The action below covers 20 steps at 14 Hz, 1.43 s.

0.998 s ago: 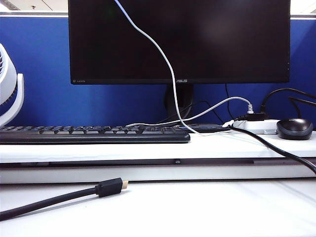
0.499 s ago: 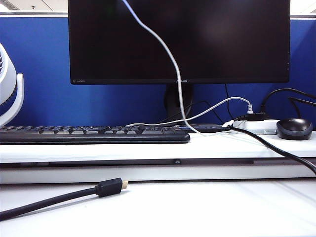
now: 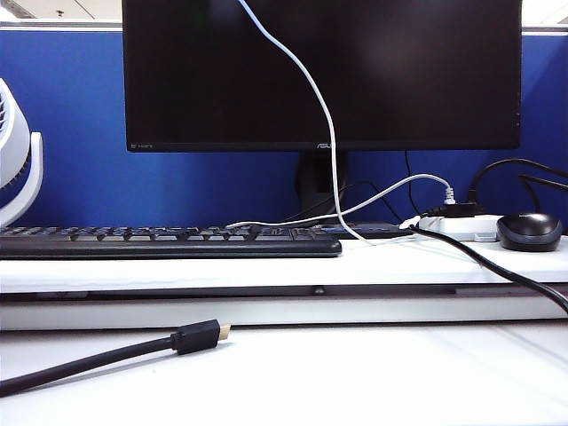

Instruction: Pick up the Type-C charging cable and the charging base, insert one end of the Type-C charger into the corresponding slot on the base, and finally place the plugged-in charger back on the table.

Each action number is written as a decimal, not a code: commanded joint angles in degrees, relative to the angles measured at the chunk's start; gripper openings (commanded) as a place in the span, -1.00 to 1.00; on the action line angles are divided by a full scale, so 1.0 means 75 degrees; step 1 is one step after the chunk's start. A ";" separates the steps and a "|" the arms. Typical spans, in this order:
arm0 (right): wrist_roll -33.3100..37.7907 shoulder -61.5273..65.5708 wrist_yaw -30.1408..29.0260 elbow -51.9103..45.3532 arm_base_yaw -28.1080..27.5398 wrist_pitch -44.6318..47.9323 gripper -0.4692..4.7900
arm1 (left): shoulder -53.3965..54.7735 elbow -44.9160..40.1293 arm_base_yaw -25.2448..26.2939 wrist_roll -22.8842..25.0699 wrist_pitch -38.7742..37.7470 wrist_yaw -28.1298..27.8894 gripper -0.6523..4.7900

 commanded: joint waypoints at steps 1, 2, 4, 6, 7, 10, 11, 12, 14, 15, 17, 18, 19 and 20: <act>0.0038 -0.0038 -0.0047 0.0041 0.0015 0.0172 -0.83 | -0.0020 0.0047 0.0003 -0.0195 0.0312 0.0198 -0.78; 0.0035 -0.0038 -0.0047 0.0038 0.0137 0.0143 -0.83 | -0.0023 0.0047 0.0003 -0.0338 0.0481 0.0207 -0.78; -0.0029 -0.0073 0.0012 0.0041 0.0256 0.0096 -0.83 | -0.0023 0.0047 0.0006 -0.0338 0.0498 0.0227 -0.78; -0.0026 -0.0128 0.0012 0.0041 0.0254 0.0219 -0.83 | -0.0023 0.0047 0.0006 -0.0338 0.0498 0.0230 -0.78; -0.0026 -0.0131 0.0015 0.0041 0.0254 0.0216 -0.83 | -0.0023 0.0047 0.0006 -0.0338 0.0498 0.0230 -0.78; -0.0484 -0.0125 0.0009 0.0038 0.0286 0.0181 -0.83 | -0.0023 0.0047 0.0003 -0.0344 0.0498 0.0224 -0.78; -0.0938 -0.0125 -0.0017 0.0038 0.0373 0.0076 -0.83 | -0.0023 0.0047 0.0006 -0.0347 0.0498 0.0169 -0.78; -0.0938 -0.0125 -0.0015 0.0038 0.0484 -0.0006 -0.83 | -0.0023 0.0047 0.0006 -0.0344 0.0504 0.0166 -0.78; -0.0912 -0.0122 0.0160 0.0038 0.0475 0.0015 -0.83 | -0.0023 0.0047 0.0003 -0.0338 0.0504 0.0102 -0.78; -0.0901 -0.0122 0.0303 0.0038 0.0472 0.0015 -0.83 | -0.0023 0.0047 0.0003 -0.0338 0.0504 -0.0055 -0.78; -0.0903 -0.0125 0.0300 0.0038 0.0472 0.0017 -0.83 | -0.0023 0.0047 0.0003 -0.0335 0.0504 -0.0157 -0.78; -0.0898 -0.0122 0.0297 0.0038 0.0472 0.0012 -0.82 | -0.0023 0.0047 0.0003 -0.0335 0.0507 -0.0157 -0.78; -0.0568 -0.0096 0.0286 0.0038 0.0472 -0.0050 -0.83 | -0.0023 0.0047 0.0003 -0.0335 0.0519 -0.0157 -0.78; -0.0192 -0.0096 0.0286 0.0038 0.0472 -0.0044 -0.83 | -0.0023 0.0047 0.0003 -0.0338 0.0699 -0.0154 -0.78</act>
